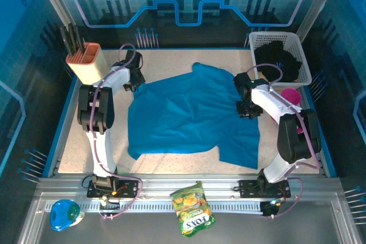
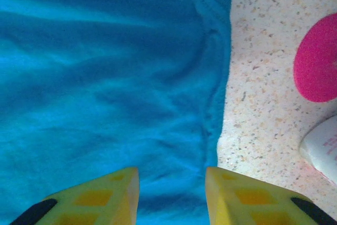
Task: Fold and stack the t-shirts
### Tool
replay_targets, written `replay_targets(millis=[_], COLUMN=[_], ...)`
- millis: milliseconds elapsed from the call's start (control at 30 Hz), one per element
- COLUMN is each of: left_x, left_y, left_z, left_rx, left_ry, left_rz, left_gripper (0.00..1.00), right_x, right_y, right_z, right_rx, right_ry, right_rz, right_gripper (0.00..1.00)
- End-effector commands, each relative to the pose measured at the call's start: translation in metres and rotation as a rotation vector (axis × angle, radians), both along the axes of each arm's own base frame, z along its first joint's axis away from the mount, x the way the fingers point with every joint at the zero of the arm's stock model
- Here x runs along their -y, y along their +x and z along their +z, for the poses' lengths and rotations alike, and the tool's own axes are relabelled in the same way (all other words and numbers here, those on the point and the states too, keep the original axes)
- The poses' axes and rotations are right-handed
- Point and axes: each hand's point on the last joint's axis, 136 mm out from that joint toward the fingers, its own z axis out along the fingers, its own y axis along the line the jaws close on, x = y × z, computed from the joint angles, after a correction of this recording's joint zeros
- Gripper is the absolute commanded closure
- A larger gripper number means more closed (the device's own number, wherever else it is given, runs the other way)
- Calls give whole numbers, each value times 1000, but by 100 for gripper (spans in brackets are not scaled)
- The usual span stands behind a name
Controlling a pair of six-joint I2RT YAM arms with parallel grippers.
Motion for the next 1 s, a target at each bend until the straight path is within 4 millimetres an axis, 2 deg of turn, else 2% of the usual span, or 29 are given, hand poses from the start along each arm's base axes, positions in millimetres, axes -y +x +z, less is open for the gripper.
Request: replay_targets(millis=[0,133,267,300,333,367,467,500,533,600,667,767,867,967], left_x=[-28,-49,-62,-64,-65,-66,-64,-62,-59,-51,-38,-14,14,44], left_y=[6,18,24,23,21,19,12,9,6,0,-9,-28,-52,-75], left_z=[18,23,14,12,10,10,23,31,44,68,94,119,124,109], left_rx=[-24,-64,-134,-148,-161,-169,-148,-133,-112,-71,-29,-4,-12,-39], left_ry=[147,268,318,329,334,338,344,349,353,356,350,321,273,200], left_rz=[17,41,61,67,74,82,91,92,89,79,52,3,-56,-117], left_gripper=[100,100,100,96,80,58,23,15,9,2,1,1,1,1], right_x=[-10,-21,-26,-26,-26,-27,-31,-34,-37,-45,-54,-64,-71,-79], right_y=[-9,-8,-10,-10,-10,-9,2,8,16,35,60,100,141,181], right_z=[0,-10,-17,-17,-17,-15,-4,2,9,26,41,54,55,49], right_rx=[-8,-12,-14,-14,-11,-4,28,44,63,109,151,196,224,235], right_ry=[44,106,133,134,136,139,156,163,172,188,201,191,181,198], right_rz=[1,5,2,2,2,4,28,43,64,106,158,218,262,298], right_gripper=[61,60,59,59,58,57,52,50,48,43,37,33,31,32])
